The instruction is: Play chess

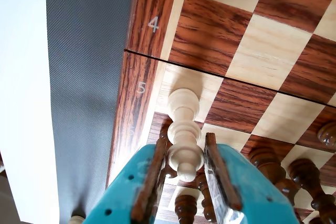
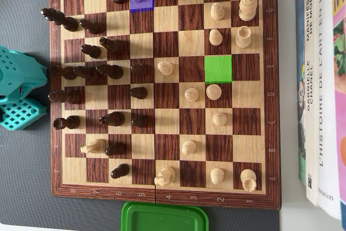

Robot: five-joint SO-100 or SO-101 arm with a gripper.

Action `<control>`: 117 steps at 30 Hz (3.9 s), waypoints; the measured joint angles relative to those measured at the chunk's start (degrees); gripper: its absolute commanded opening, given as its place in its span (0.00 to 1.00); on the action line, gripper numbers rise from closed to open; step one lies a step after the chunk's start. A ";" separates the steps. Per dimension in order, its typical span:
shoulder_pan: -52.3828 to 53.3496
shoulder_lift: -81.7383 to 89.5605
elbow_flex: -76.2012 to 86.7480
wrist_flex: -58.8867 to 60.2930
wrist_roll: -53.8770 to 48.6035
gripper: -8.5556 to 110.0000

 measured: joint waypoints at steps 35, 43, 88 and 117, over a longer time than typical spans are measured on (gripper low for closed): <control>0.53 -0.18 0.79 0.00 0.00 0.17; 0.79 -0.18 0.88 0.00 0.00 0.17; 0.79 10.37 0.88 0.09 0.00 0.08; 7.73 16.00 0.97 0.09 0.00 0.08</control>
